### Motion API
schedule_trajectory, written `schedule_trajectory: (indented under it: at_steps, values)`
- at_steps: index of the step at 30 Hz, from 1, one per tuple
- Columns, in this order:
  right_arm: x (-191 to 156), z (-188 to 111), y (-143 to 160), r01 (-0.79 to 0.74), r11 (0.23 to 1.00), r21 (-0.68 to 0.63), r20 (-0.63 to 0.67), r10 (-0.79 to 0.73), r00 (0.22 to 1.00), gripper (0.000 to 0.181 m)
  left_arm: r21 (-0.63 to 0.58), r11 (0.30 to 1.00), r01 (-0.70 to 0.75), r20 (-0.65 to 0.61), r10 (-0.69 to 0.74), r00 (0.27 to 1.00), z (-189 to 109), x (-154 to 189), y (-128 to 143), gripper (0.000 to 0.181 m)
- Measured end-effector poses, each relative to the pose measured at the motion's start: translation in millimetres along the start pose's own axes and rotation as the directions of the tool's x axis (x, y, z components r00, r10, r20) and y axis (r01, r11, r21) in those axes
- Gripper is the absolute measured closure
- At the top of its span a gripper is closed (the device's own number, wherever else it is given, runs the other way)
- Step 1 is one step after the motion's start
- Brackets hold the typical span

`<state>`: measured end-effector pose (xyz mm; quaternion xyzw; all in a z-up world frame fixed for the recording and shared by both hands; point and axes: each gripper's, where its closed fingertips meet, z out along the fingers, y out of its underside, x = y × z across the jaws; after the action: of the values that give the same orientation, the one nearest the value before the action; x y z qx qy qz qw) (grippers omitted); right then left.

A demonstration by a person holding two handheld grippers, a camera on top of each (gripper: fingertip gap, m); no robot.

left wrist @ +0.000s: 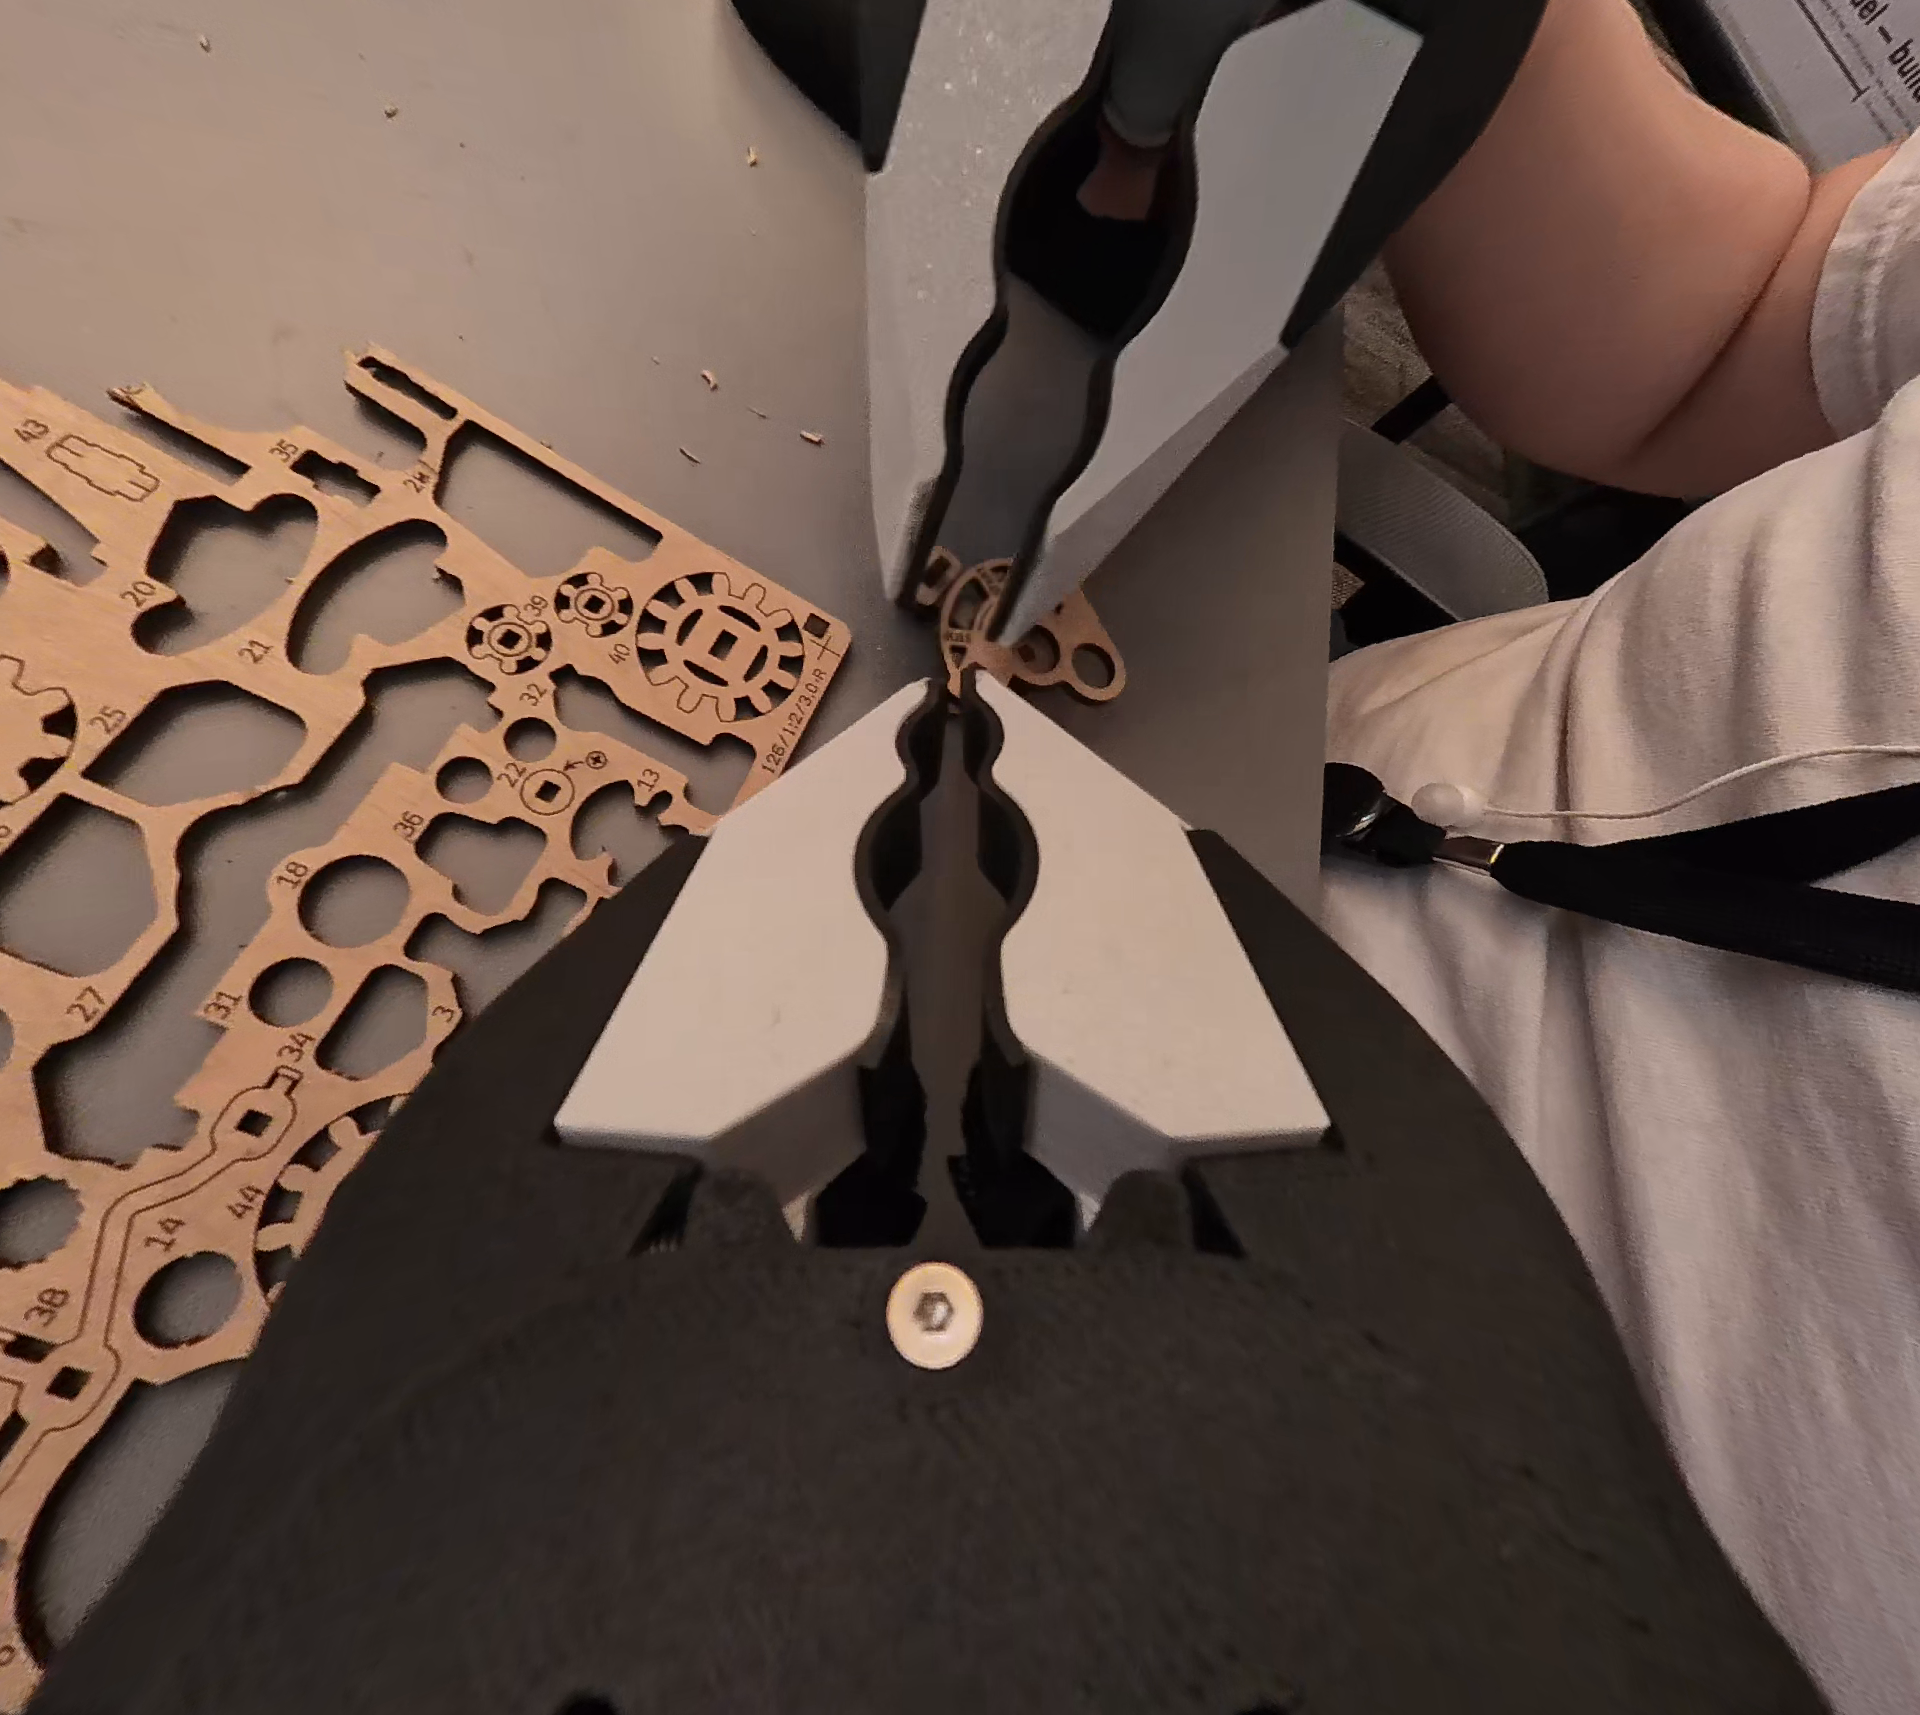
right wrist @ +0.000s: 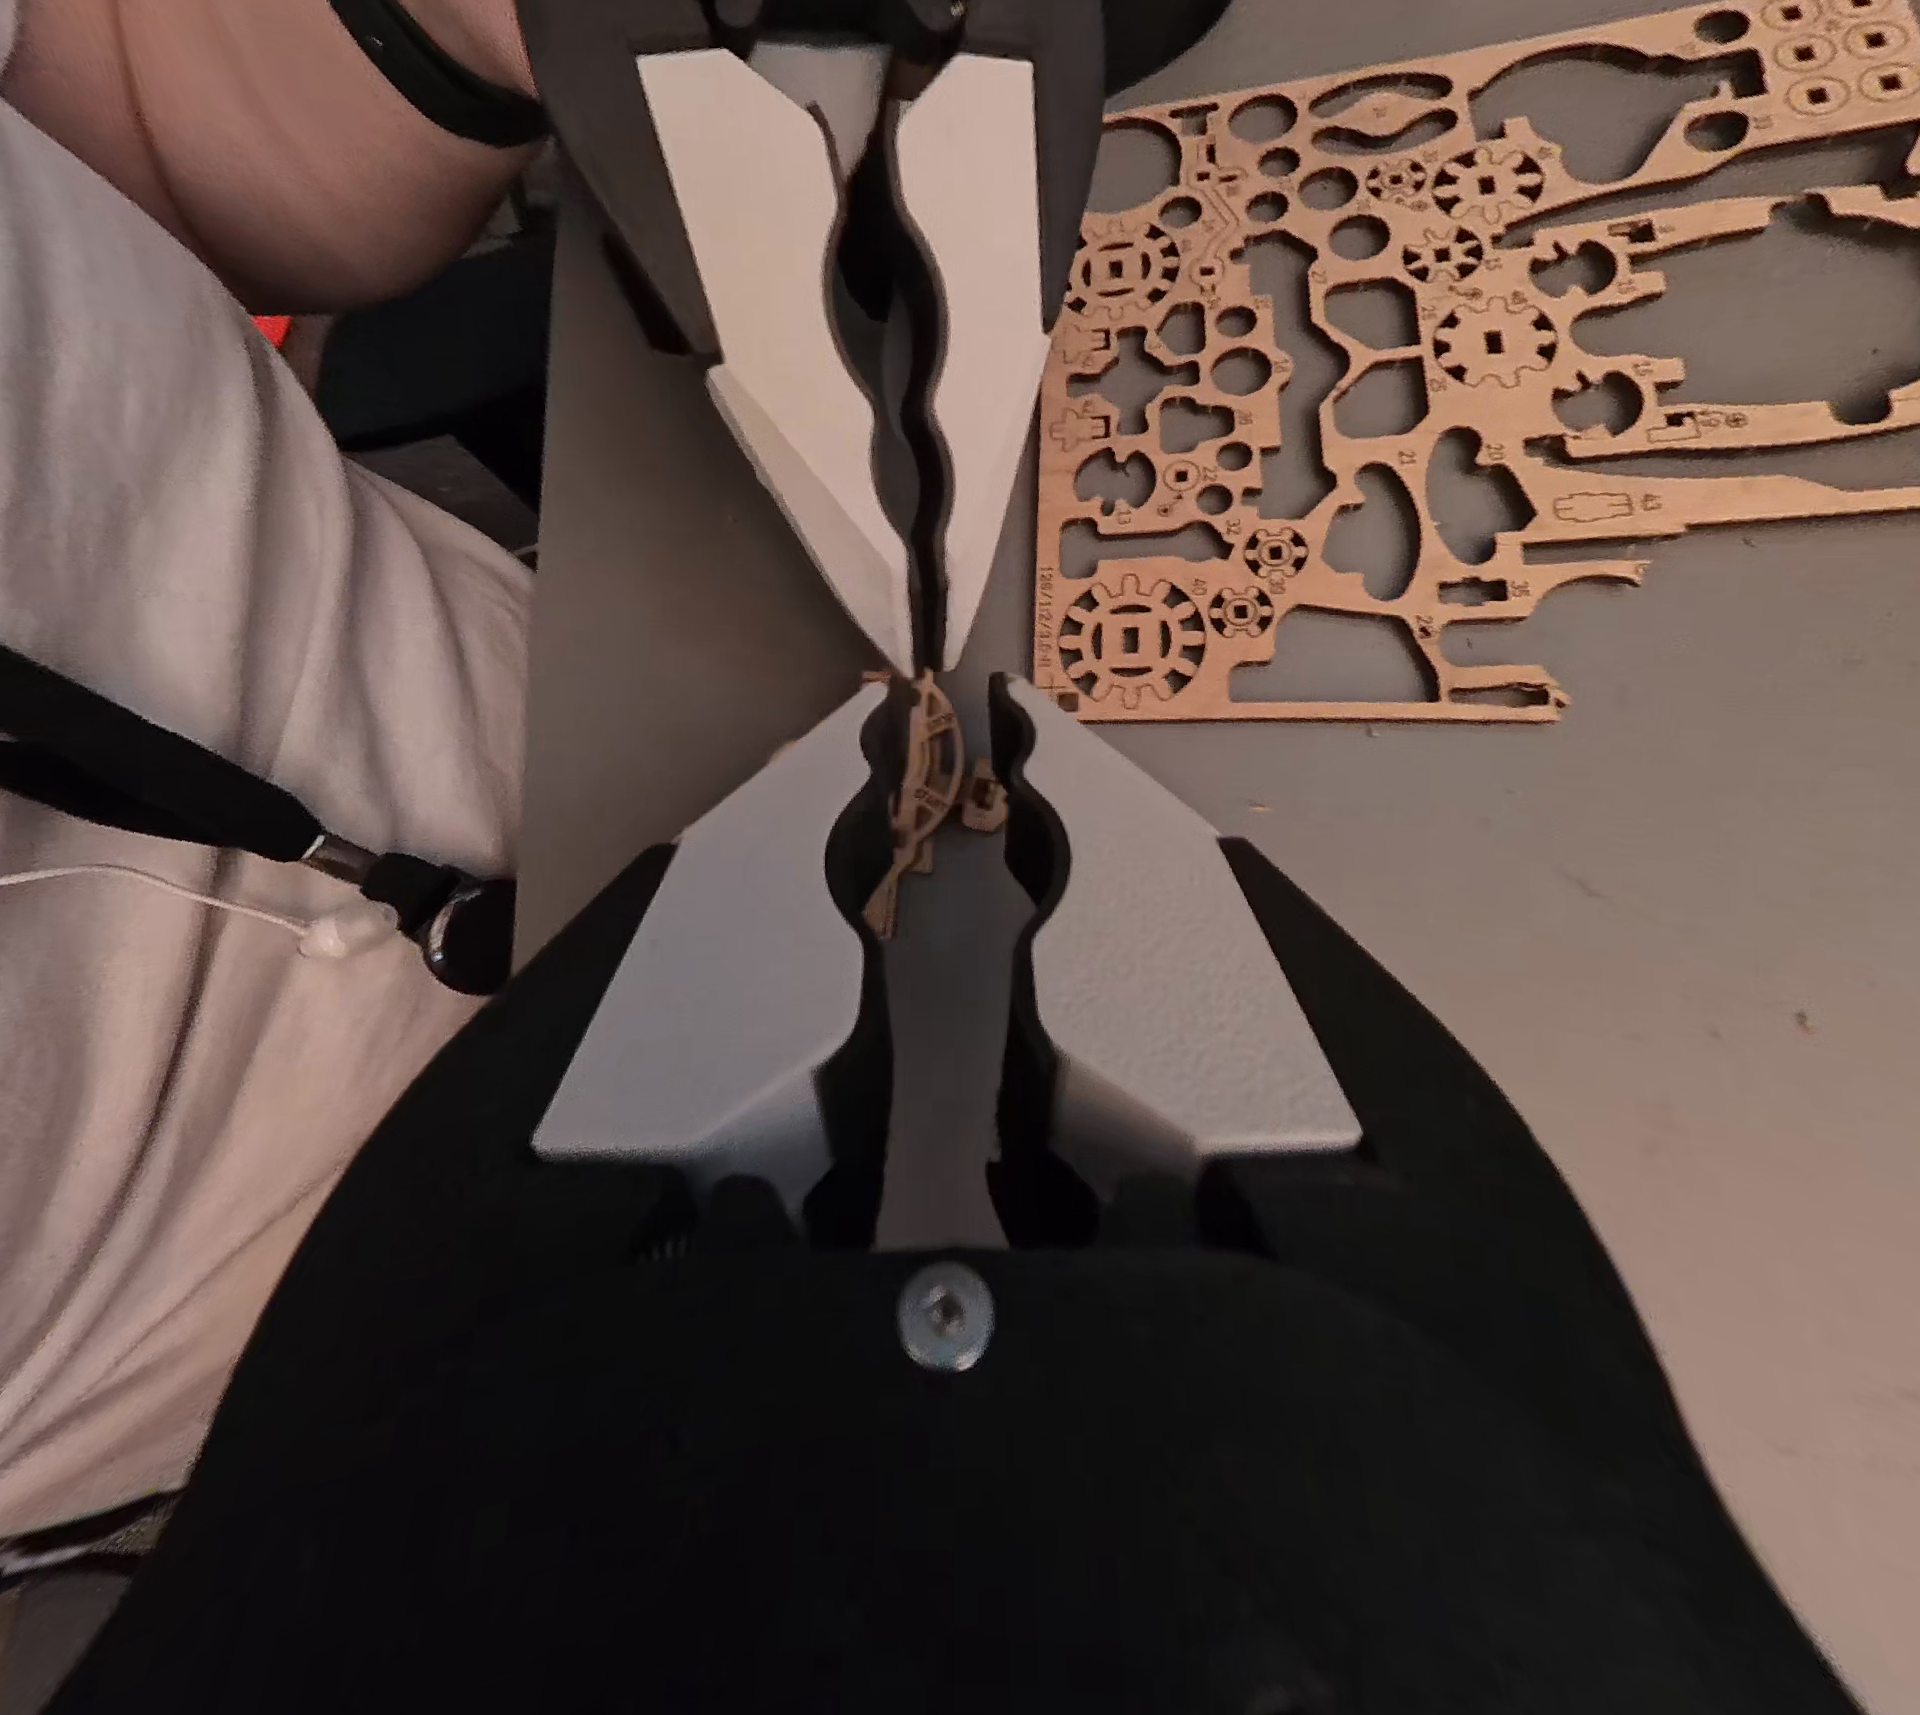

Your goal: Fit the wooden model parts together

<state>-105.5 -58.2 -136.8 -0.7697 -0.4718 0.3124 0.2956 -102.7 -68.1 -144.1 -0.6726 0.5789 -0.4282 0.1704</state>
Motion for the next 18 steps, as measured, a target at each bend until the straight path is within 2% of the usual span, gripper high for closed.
schedule_trajectory:
  at_steps: [4,8,11,15,18]
  values:
    - [-1,3,10,0.026,0.998,-0.065,-0.01,-0.026,1.0,0.168,0.002,1.0,-0.004,0.005,0.004,1.0,0,0,0,0.18]
    - [-4,4,10,0.045,0.996,-0.072,-0.007,-0.046,0.999,0.171,-0.004,1.0,-0.023,0.017,0.023,1.0,2,-1,1,0.18]
    - [-1,1,11,0.063,0.995,-0.077,-0.039,-0.067,0.997,0.167,-0.007,1.0,-0.018,0.019,0.018,1.0,1,-1,1,0.18]
    - [-5,-23,4,0.033,0.999,0.04,-0.051,-0.031,0.998,0.167,0.038,0.999,-0.015,0.025,0.014,1.0,-9,0,-7,0.177]
    - [-11,-34,13,0.05,0.997,0.053,-0.065,-0.047,0.997,0.167,0.015,0.999,-0.049,0.05,0.049,0.998,-12,1,-7,0.172]
